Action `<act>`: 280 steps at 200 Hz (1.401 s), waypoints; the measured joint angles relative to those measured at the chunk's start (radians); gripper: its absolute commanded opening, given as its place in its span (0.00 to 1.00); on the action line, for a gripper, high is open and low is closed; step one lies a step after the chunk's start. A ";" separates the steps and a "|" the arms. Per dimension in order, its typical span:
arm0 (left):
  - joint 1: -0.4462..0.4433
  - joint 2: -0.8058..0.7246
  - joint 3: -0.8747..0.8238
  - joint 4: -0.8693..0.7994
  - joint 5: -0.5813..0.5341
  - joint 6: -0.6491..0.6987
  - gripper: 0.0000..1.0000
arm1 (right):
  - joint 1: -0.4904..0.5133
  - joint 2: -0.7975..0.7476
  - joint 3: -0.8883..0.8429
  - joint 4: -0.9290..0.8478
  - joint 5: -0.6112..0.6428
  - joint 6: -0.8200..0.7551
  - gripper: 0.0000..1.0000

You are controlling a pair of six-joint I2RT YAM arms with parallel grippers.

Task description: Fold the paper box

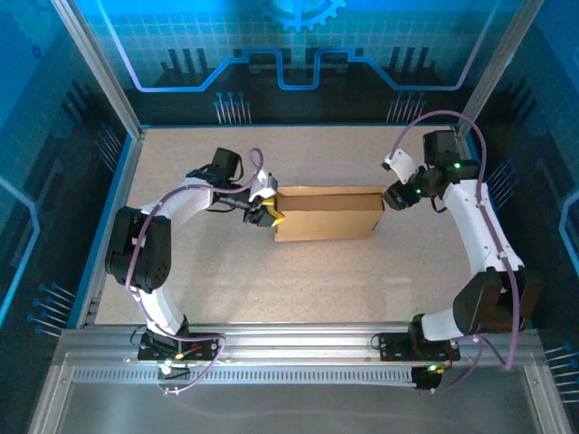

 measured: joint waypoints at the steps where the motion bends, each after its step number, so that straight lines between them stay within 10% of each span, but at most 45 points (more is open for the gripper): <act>1: 0.000 0.000 0.000 0.000 0.000 0.000 0.54 | 0.000 0.002 0.002 -0.002 -0.001 0.001 0.46; 73: 0.000 0.005 0.000 -0.021 0.000 0.006 0.54 | -0.008 0.080 0.047 -0.064 -0.066 -0.031 0.37; 123: 0.000 0.005 0.000 -0.023 0.000 0.005 0.53 | -0.008 0.126 0.103 -0.109 -0.107 -0.040 0.00; 280: -0.018 0.005 0.000 0.014 -0.057 0.002 0.53 | 0.013 0.168 0.183 -0.165 -0.068 0.209 0.00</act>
